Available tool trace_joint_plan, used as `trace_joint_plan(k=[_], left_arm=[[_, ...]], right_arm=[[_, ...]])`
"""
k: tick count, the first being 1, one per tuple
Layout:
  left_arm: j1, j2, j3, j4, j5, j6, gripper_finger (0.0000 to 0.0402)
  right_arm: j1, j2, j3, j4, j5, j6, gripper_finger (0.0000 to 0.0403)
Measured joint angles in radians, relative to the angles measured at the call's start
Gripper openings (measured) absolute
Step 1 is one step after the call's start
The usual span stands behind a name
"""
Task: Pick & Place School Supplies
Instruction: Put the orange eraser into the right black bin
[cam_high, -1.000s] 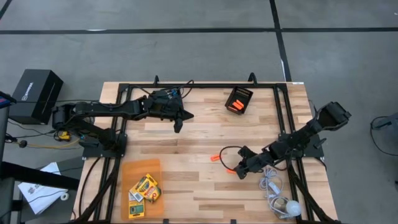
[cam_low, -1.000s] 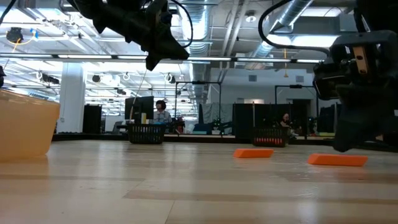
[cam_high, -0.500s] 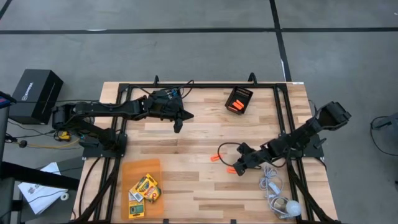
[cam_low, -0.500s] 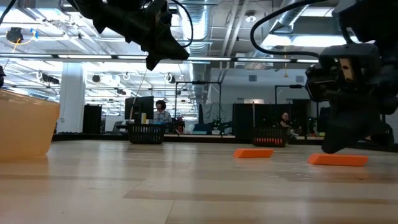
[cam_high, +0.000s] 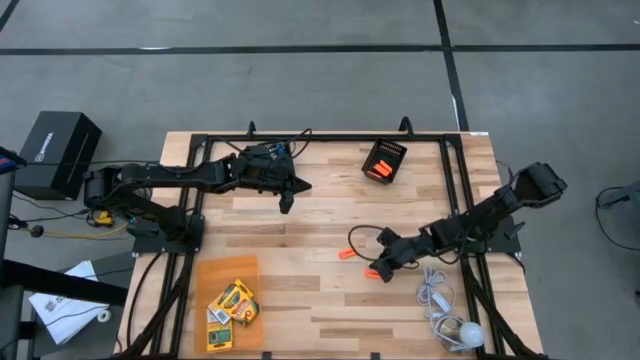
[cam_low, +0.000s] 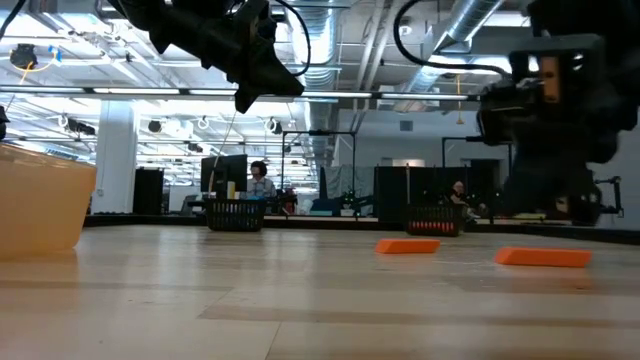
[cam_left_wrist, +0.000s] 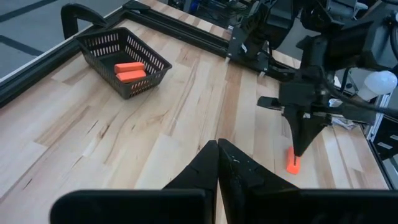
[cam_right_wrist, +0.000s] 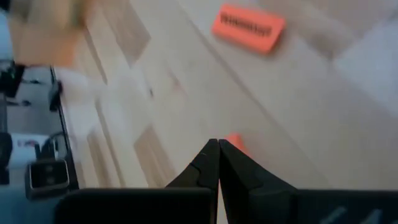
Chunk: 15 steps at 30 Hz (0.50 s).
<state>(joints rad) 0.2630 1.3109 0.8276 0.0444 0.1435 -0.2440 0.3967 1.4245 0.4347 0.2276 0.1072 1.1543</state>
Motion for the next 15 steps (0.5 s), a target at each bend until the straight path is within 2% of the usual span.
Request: trace_joint_plan(k=[6, 15], left_arm=[[0.0, 0.0, 0.0, 0.0, 0.0, 0.0, 0.0003], [0.0, 0.0, 0.0, 0.0, 0.0, 0.003, 0.0003]], right_arm=[[0.041, 0.004, 0.0, -0.075, -0.007, 0.038, 0.0], [0.043, 0.004, 0.0, -0.127, -0.013, 0.05, 0.0]])
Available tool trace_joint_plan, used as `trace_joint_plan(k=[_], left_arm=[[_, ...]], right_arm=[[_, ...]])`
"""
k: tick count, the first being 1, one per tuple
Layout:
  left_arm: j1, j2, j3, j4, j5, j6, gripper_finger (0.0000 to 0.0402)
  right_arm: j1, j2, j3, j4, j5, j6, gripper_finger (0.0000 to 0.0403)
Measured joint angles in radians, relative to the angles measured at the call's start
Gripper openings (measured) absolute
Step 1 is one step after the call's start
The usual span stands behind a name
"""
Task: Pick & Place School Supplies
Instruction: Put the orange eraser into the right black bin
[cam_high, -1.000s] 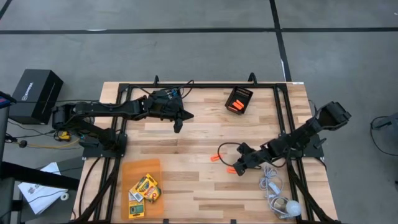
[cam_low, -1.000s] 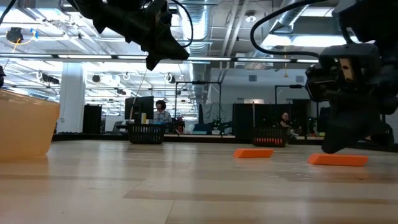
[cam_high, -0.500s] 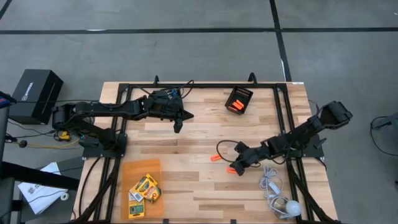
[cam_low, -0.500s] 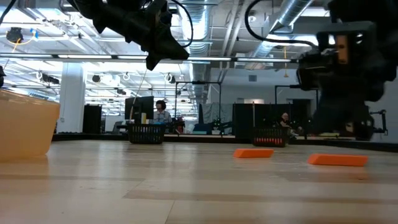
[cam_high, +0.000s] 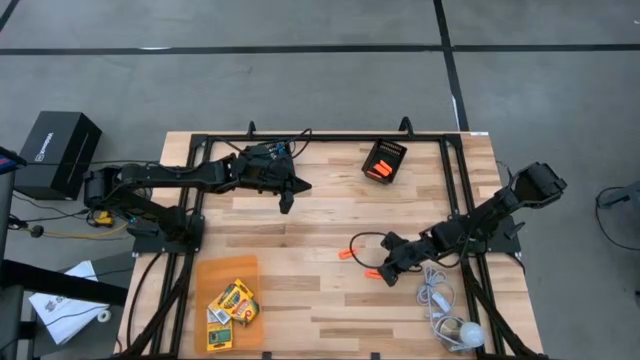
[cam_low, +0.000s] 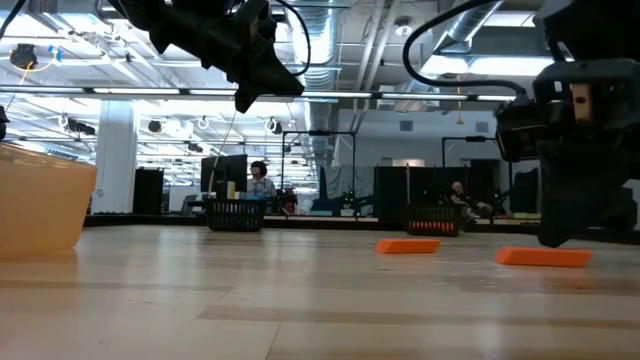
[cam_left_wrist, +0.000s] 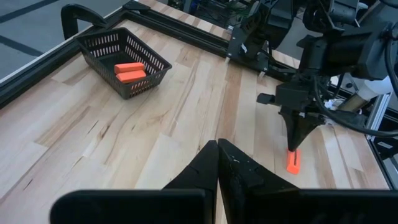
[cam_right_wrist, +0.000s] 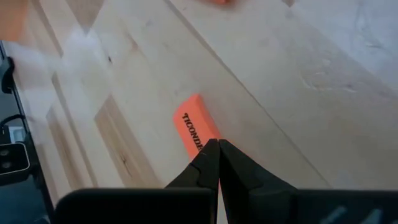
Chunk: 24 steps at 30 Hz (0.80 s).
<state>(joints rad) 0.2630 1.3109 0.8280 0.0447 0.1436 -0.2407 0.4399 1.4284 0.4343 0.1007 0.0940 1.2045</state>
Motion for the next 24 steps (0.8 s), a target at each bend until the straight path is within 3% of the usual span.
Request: trace_joint_plan(k=[24], left_arm=[[0.0, 0.0, 0.0, -0.003, 0.0, 0.0, 0.0003]], right_arm=[[-0.054, 0.0, 0.0, 0.106, 0.011, -0.034, 0.0]])
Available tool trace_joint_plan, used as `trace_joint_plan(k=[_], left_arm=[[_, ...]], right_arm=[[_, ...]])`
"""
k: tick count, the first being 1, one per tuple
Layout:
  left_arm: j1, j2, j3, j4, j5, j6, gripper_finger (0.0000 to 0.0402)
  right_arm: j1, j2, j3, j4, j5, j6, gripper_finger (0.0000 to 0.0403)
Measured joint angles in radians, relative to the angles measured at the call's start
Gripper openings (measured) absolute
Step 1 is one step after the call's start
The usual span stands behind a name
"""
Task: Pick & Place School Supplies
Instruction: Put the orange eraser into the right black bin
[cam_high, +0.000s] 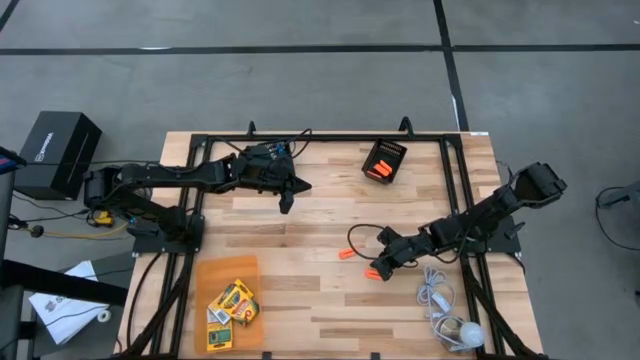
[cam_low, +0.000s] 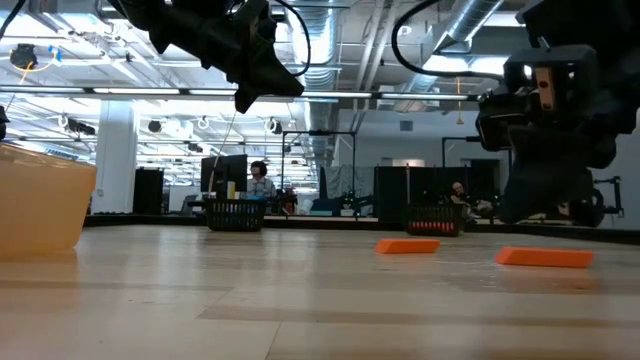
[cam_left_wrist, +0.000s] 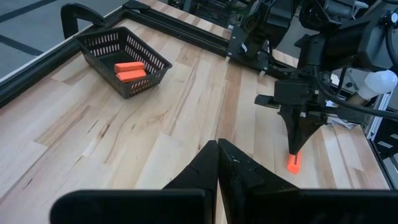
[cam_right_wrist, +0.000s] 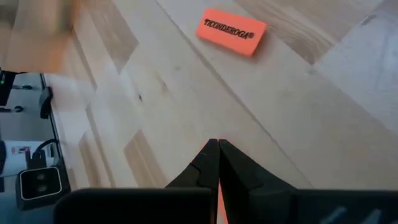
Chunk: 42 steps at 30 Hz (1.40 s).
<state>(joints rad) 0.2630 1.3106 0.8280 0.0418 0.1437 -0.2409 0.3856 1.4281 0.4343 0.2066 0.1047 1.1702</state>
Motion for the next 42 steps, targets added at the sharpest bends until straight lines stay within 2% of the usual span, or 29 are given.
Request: trace_joint_plan(k=[8, 19, 32, 34, 38, 42], left_arm=[[0.0, 0.0, 0.0, 0.0, 0.0, 0.0, 0.0003], [0.0, 0.0, 0.0, 0.0, 0.0, 0.001, 0.0003], [0.0, 0.0, 0.0, 0.0, 0.0, 0.001, 0.0003], [0.0, 0.0, 0.0, 0.0, 0.0, 0.005, 0.0003], [0.0, 0.0, 0.0, 0.001, 0.0, 0.026, 0.0003], [0.008, 0.0, 0.0, 0.0, 0.011, 0.025, 0.0003]], right_arm=[[0.041, 0.0, 0.0, -0.011, -0.004, 0.007, 0.0], [0.039, 0.0, 0.0, -0.067, -0.024, 0.008, 0.0], [0.053, 0.0, 0.0, -0.036, -0.029, -0.002, 0.0], [0.053, 0.001, -0.001, 0.028, -0.019, -0.055, 0.0], [0.03, 0.001, 0.0, 0.2, 0.004, -0.265, 0.0], [-0.021, 0.001, 0.015, 0.175, -0.045, -0.453, 0.0]])
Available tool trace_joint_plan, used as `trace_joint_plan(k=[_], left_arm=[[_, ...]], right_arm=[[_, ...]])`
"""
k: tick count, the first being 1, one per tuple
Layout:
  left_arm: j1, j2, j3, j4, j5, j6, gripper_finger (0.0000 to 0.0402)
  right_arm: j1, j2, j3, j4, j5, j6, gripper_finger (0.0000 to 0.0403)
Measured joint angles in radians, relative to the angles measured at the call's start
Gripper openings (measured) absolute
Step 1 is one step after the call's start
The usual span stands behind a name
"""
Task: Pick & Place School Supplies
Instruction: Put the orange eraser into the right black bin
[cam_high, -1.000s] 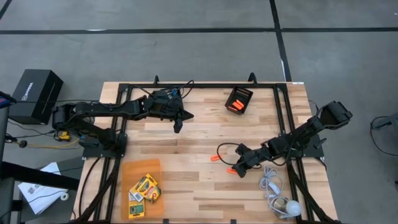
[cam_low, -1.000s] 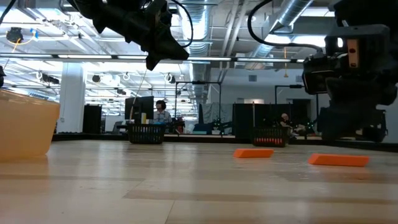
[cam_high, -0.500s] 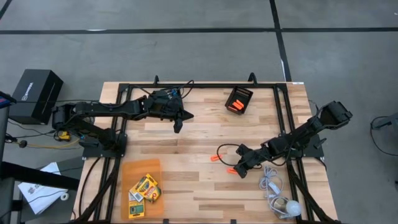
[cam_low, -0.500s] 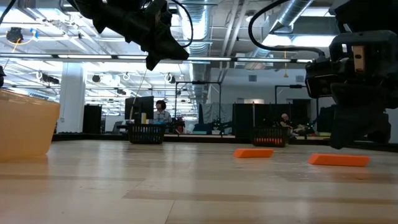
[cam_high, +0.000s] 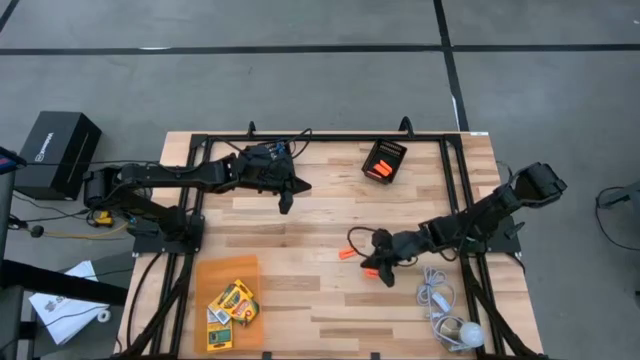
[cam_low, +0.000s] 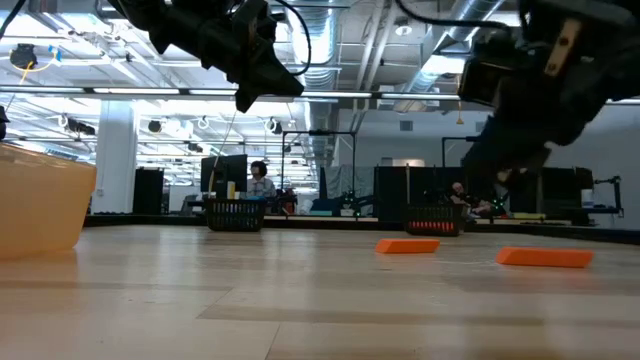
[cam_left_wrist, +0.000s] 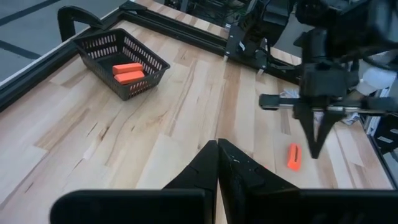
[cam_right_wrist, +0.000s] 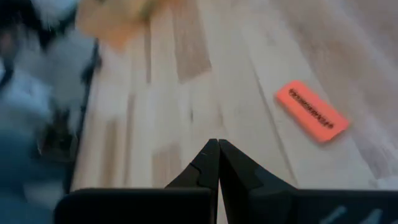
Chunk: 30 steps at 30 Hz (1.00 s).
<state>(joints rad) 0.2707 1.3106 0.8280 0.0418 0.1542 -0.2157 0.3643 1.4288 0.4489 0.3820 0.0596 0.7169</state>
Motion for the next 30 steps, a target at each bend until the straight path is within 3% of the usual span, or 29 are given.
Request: trace_joint_plan(k=[5, 10, 30], left_arm=[[0.001, 0.0, 0.0, -0.001, 0.012, -0.001, 0.0003], [0.001, 0.0, 0.0, -0.003, 0.011, -0.009, 0.0003], [0.007, 0.0, 0.0, -0.008, -0.038, -0.066, 0.0003]], right_arm=[[-0.02, 0.0, 0.015, -0.212, -0.186, -0.239, 0.0], [-0.025, 0.0, 0.015, -0.299, -0.296, -0.442, 0.0], [-0.176, 0.01, 0.016, -0.286, -0.404, -0.676, 0.0]])
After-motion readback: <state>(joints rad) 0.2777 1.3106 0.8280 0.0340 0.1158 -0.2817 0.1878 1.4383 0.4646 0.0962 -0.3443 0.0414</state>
